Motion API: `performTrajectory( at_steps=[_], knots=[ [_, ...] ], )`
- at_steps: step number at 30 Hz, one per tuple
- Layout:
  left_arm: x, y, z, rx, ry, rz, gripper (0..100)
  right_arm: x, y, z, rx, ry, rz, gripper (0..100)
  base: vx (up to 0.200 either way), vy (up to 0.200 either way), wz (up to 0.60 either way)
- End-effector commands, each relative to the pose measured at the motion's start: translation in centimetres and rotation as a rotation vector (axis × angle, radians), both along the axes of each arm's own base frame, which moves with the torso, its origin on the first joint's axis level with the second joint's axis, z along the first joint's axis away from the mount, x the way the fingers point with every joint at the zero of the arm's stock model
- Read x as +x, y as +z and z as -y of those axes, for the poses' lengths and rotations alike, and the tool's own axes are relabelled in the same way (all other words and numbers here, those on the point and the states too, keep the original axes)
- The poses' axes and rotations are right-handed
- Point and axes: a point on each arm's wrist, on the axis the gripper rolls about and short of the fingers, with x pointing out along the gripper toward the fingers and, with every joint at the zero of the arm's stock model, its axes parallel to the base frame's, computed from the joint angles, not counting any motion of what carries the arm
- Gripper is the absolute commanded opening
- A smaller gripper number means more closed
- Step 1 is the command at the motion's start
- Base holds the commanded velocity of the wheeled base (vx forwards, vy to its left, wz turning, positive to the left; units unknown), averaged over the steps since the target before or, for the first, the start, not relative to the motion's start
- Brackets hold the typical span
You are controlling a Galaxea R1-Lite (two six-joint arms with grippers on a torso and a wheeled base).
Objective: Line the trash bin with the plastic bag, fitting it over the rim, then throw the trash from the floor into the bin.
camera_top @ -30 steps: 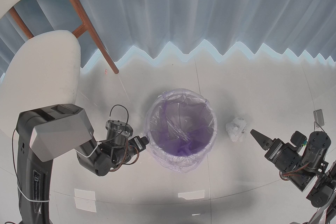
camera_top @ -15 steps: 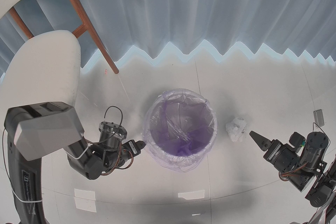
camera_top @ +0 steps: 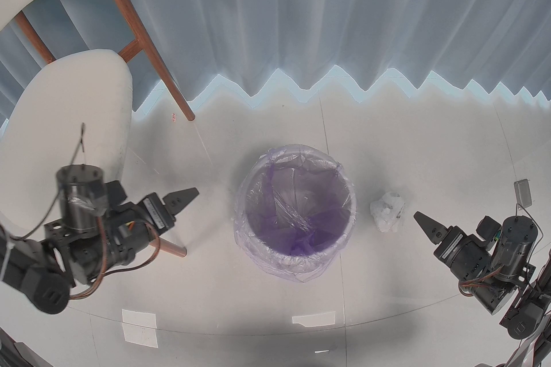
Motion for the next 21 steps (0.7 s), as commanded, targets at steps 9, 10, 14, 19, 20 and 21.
performTrajectory(
  at_steps=[9,10,14,19,20,21],
  knots=[
    [-11.5,5.3,-5.1,-0.099,-0.008,0.333,100,0.7,-0.3,2.8,-0.038,-0.14,-0.016,100,0.0,0.0,0.0],
    [-11.7,5.3,-5.2,-0.085,-0.006,0.346,100,0.8,-0.4,3.0,-0.043,-0.132,-0.021,100,0.0,0.0,0.0],
    [-12.4,5.3,-6.0,-0.045,0.022,0.384,100,1.6,-1.5,4.0,-0.082,-0.113,-0.069,100,0.0,0.0,0.0],
    [-12.7,5.4,-6.4,-0.025,0.05,0.409,100,3.8,-3.2,5.0,-0.167,-0.122,-0.115,100,0.0,0.0,0.0],
    [-12.7,5.4,-6.5,-0.022,0.059,0.408,100,4.4,-3.6,5.2,-0.185,-0.125,-0.118,100,0.0,0.0,0.0],
    [-12.7,5.4,-6.5,-0.023,0.061,0.409,100,4.5,-3.6,5.2,-0.188,-0.124,-0.118,100,0.0,0.0,0.0]
  ],
)
